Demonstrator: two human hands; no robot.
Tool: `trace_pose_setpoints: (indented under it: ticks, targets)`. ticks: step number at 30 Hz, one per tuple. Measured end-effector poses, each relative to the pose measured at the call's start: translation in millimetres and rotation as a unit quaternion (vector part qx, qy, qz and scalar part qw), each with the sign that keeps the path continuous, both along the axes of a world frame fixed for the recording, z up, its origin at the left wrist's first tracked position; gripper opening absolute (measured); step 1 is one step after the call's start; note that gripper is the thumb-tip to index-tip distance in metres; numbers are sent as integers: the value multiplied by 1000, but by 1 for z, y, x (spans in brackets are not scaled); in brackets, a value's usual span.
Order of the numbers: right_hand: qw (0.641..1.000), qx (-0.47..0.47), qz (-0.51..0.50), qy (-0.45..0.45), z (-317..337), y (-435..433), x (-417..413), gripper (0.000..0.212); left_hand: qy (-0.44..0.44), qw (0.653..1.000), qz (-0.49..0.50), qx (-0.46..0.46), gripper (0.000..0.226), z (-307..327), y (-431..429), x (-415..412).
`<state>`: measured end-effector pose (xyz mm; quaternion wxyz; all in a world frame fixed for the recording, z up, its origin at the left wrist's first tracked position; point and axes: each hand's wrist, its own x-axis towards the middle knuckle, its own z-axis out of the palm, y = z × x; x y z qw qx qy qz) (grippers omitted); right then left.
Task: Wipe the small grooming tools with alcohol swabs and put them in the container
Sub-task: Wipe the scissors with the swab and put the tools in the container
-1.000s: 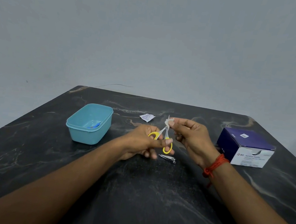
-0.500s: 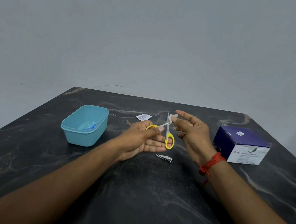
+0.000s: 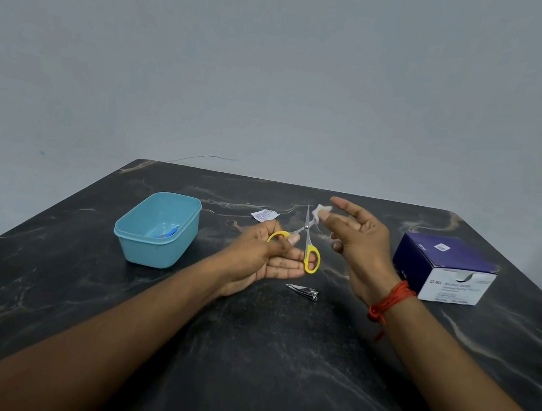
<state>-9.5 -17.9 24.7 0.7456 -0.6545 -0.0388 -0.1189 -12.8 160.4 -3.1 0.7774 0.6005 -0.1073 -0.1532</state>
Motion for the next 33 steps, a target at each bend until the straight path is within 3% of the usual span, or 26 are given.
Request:
trace_pose_setpoints:
  ticks: [4, 10, 20, 29, 31, 33]
  targets:
    - [999, -38, 20, 22, -3, 4, -2, 42, 6, 1000, 5, 1, 17, 0, 1, 0]
    - [1000, -19, -7, -4, 4, -5, -2, 39, -15, 999, -5, 46, 19, 4, 4, -1]
    - [970, -231, 20, -68, 6, -13, -1, 37, -30, 987, -49, 153, 19, 11, 21, 0]
    - [982, -153, -34, -108, 10, -18, 2, 33, -58, 983, -51, 170, 21, 14, 25, 0]
    - [966, -207, -53, -145, 11, -22, 5, 30, -75, 978, -50, 186, 21, 16, 26, 1]
    - [929, -314, -56, -188, 11, -23, 4, 26, -93, 972, -47, 211, 20, 17, 27, 2]
